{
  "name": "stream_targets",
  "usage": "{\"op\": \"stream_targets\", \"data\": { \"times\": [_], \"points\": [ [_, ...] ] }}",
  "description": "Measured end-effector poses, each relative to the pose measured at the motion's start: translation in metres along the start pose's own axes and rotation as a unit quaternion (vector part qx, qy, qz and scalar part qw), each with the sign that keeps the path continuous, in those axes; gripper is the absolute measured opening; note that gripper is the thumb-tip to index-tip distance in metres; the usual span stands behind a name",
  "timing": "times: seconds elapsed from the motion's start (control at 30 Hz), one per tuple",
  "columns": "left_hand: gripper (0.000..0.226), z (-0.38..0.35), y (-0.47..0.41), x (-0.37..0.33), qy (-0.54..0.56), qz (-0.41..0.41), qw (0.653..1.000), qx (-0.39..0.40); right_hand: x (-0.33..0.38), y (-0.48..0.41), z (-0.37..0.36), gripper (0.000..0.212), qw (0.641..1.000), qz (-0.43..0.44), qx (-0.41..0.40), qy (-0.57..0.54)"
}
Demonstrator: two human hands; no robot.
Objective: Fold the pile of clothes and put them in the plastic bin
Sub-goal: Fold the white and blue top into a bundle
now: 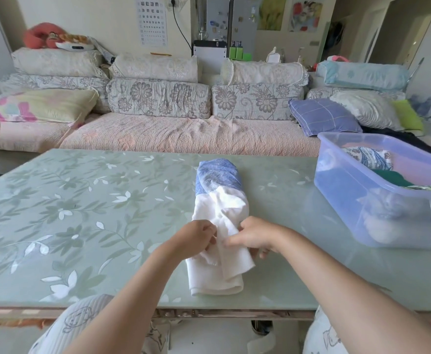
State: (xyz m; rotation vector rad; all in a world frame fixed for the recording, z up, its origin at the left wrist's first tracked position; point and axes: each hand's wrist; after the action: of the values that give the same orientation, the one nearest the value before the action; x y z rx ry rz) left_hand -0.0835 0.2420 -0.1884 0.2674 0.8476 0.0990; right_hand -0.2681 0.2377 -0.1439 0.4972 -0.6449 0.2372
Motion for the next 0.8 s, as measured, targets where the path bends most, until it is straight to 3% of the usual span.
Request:
{"op": "stream_targets", "data": {
  "times": [0.1,0.23,0.3,0.33,0.4,0.47,0.5,0.57,0.67,0.73,0.8],
  "points": [
    [0.029,0.001,0.001,-0.002,0.007,0.004,1.0,0.01,0.004,-0.001,-0.002,0.009,0.998,0.03,-0.057,-0.013],
    [0.029,0.006,0.013,-0.006,0.096,0.033,0.994,0.037,0.007,-0.003,0.021,0.005,0.967,0.066,-0.24,-0.052],
    [0.03,0.012,0.017,-0.008,0.162,0.041,0.985,0.035,0.01,0.002,0.031,0.013,0.955,0.094,-0.278,-0.051],
    [0.031,0.015,0.019,-0.009,0.201,0.046,0.978,0.037,0.012,0.005,0.031,0.018,0.957,0.123,-0.253,-0.064],
    [0.038,0.022,0.022,-0.011,0.278,0.07,0.957,0.049,0.015,0.011,0.02,0.029,0.973,0.182,-0.116,-0.085],
    [0.051,0.028,0.022,-0.011,0.302,0.105,0.944,0.076,0.018,0.013,0.007,0.032,0.981,0.174,0.046,-0.078],
    [0.054,0.029,0.023,-0.01,0.282,0.125,0.947,0.089,0.017,0.01,0.001,0.031,0.98,0.163,0.087,-0.073],
    [0.047,0.026,0.023,-0.005,0.212,0.143,0.961,0.1,0.011,0.001,-0.002,0.024,0.984,0.155,0.056,-0.07],
    [0.044,0.02,0.016,0.005,0.132,0.144,0.98,0.036,-0.004,-0.015,-0.005,0.015,0.984,0.149,-0.095,-0.004],
    [0.047,0.022,0.015,0.008,0.081,0.152,0.985,0.019,-0.012,-0.018,-0.011,0.03,0.971,0.16,-0.14,0.112],
    [0.041,0.027,0.018,0.007,-0.037,0.164,0.985,0.041,-0.014,-0.016,-0.019,0.06,0.964,0.164,-0.092,0.19]
  ]
}}
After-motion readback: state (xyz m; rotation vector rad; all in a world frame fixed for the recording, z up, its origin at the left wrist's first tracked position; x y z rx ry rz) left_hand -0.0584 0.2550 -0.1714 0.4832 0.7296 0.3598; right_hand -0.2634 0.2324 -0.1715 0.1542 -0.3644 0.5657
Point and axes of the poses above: each hand's wrist, its own y-axis away from the middle knuckle, its own z-axis out of the back of the hand, x = y × z, and after that the axes turned 8 degrees about z, right-handed
